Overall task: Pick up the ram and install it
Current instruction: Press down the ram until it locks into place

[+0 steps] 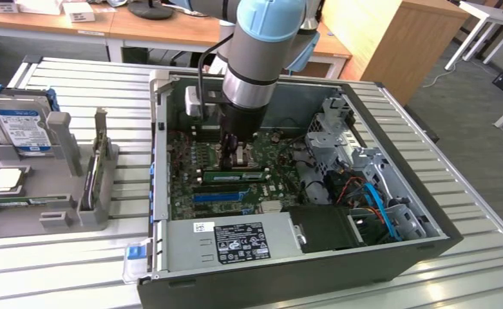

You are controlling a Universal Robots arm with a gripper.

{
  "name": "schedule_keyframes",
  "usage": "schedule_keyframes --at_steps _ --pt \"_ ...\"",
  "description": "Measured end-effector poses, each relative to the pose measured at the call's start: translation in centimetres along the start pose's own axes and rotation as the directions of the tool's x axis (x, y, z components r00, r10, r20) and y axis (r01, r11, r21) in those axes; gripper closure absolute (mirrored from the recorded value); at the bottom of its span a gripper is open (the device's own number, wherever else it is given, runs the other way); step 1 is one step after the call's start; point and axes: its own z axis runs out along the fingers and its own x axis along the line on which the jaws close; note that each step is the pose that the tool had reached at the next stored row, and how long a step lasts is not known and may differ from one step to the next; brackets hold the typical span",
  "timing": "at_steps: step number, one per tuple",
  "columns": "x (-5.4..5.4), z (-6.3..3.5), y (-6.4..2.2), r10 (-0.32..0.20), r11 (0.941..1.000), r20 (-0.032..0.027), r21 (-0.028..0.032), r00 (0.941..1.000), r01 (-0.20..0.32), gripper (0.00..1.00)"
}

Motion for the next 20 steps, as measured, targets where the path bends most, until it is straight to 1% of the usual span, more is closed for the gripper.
schedule_keyframes --at_steps 13,20 --pt "0.01 0.19 -0.01 0.0 1.0 0.0 -0.0001 1.0 0.0 0.89" --pt "0.01 0.47 -0.02 0.0 1.0 0.0 -0.0001 1.0 0.0 0.89"
